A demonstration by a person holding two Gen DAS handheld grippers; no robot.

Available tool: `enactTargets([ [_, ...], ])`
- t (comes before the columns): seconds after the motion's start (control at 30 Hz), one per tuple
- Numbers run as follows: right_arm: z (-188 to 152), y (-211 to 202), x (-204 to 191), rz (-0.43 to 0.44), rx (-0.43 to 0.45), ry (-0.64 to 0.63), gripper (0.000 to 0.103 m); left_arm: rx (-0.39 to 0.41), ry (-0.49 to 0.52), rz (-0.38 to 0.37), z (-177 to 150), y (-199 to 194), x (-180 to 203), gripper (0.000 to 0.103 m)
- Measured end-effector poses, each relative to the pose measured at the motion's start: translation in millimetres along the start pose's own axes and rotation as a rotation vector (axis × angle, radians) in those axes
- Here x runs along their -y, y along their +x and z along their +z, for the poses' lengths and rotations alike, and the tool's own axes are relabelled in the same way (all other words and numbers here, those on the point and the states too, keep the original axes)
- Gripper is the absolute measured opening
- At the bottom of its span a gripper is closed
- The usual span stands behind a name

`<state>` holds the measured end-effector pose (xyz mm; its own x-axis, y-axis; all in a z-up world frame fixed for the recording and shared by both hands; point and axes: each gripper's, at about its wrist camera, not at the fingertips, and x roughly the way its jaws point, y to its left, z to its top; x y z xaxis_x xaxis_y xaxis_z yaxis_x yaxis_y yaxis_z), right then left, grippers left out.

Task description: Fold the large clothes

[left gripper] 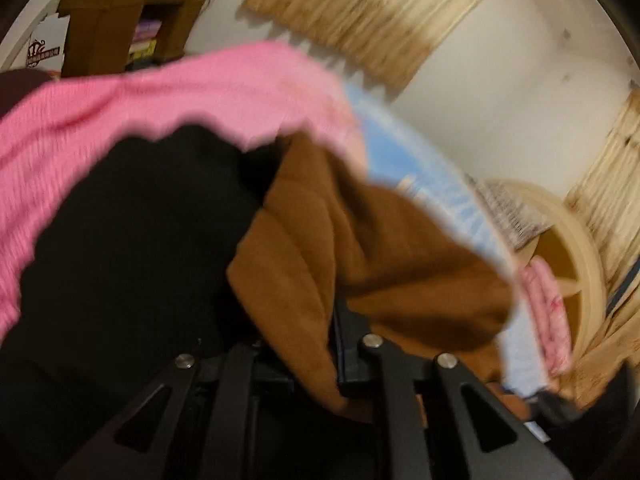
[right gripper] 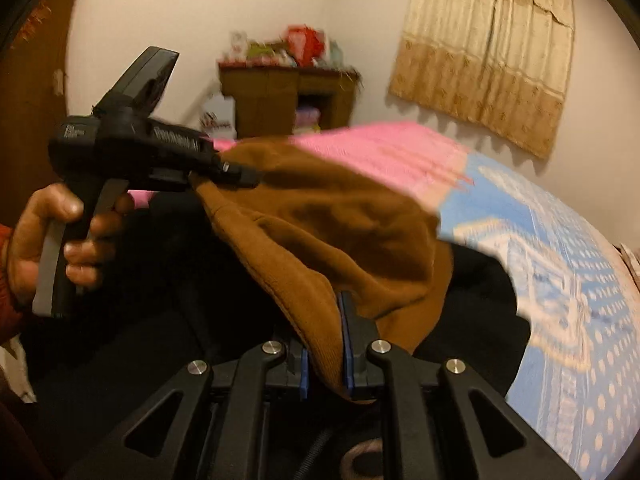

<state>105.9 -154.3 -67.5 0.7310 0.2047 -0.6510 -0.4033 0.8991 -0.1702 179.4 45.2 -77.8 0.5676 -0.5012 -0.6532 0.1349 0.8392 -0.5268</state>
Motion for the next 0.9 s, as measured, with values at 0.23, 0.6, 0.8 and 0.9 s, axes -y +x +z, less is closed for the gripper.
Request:
enactTargets([
  [0.23,-26.8,-115.4,35.3,0.187,0.070,0.305,0.025,0.063,0.059,0.020,-3.2,1.7,5.0,0.018],
  [0.6,-25.5,-261.0,97.4,0.179,0.265,0.491,0.091,0.072,0.049,-0.038,-15.7,-23.2,-12.1,0.018],
  [0.8,16.7,-133.3,112.2,0.246,0.119,0.472,0.091,0.081,0.192,-0.083,9.3,-77.7,6.9,0.057],
  [0.9,34.2,-62.8,141.8,0.250,0.070,0.558,0.091,0.188,0.202,-0.065,45.0,-109.7,11.4,0.094],
])
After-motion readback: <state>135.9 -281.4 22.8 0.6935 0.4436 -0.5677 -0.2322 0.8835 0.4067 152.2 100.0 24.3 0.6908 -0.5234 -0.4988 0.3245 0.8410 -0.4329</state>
